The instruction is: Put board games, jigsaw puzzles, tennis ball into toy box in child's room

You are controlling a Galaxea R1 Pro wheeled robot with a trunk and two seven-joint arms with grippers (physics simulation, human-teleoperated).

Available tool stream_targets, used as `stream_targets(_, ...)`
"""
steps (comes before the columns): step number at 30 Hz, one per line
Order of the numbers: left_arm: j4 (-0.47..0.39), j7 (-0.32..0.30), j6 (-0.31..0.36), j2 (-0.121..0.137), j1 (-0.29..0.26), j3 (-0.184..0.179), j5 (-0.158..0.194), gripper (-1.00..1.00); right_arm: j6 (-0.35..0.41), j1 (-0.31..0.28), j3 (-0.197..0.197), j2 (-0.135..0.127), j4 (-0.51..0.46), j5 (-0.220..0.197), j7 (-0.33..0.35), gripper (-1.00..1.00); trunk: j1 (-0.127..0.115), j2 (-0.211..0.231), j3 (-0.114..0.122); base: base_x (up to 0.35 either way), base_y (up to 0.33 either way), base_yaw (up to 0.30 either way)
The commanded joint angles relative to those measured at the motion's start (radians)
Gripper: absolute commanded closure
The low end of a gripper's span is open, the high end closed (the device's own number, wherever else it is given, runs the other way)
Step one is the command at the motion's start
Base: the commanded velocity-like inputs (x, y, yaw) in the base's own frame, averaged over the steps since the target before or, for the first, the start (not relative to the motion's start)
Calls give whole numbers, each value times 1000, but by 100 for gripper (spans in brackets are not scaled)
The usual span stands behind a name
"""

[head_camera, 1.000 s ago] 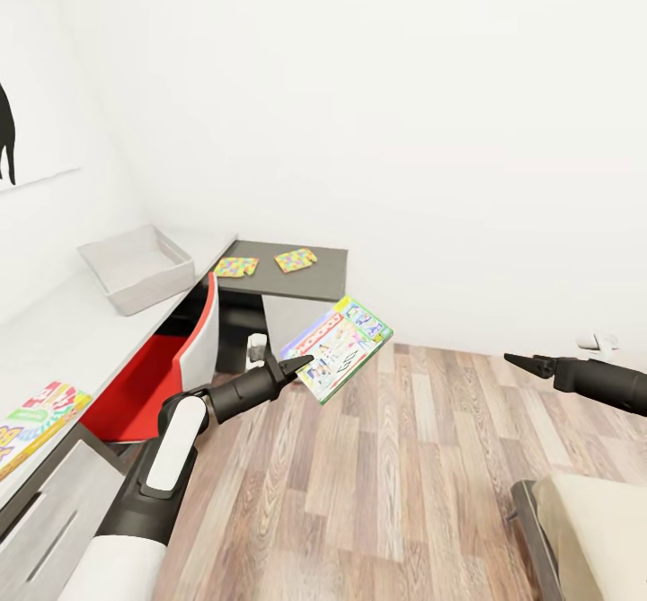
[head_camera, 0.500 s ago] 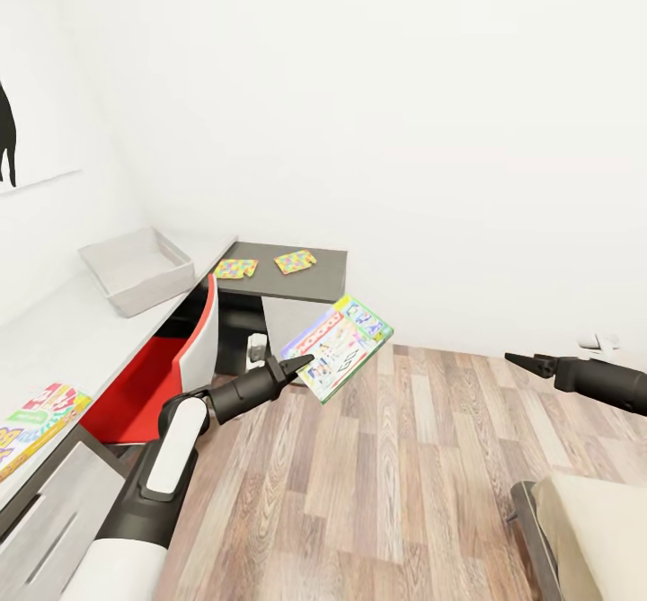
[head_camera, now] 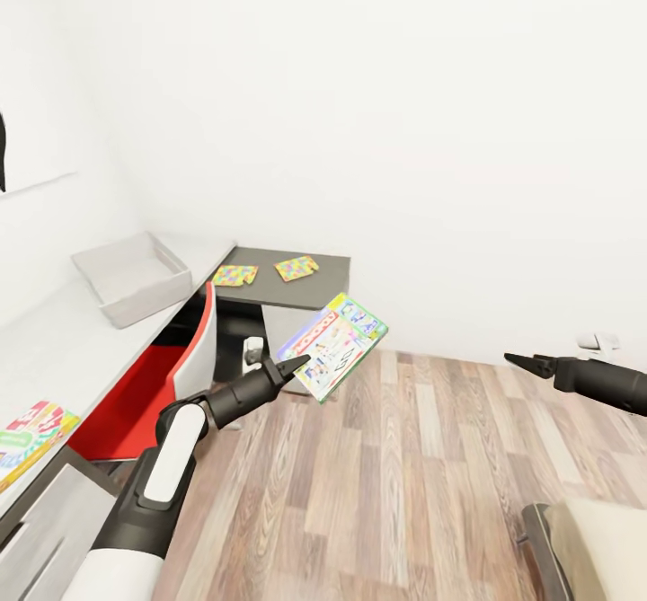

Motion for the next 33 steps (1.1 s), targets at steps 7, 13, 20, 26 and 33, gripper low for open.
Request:
stream_targets(7,0,1,2,0,1,1,3,100,8,-1,0,0,0,-5,-1,-100,1,-2,-2,316,-42,196)
stream_targets(13,0,2,2,0,1,0,3,100,8,-1,0,0,0,-5,-1,-100,1,-2,-2,318,-121,265)
stream_targets(20,0,2,1,0,1,0,3,100,9,-1,1,0,0,-5,-1,-100,1,-2,-2,306,-167,287)
stream_targets(26,0,2,1,0,1,0,3,100,9,-1,1,0,0,-5,-1,-100,1,-2,-2,299,-189,296)
stream_targets(33,0,2,1,0,1,0,2,100,10,-1,1,0,0,-5,-1,-100,1,-2,-2,297,-194,299)
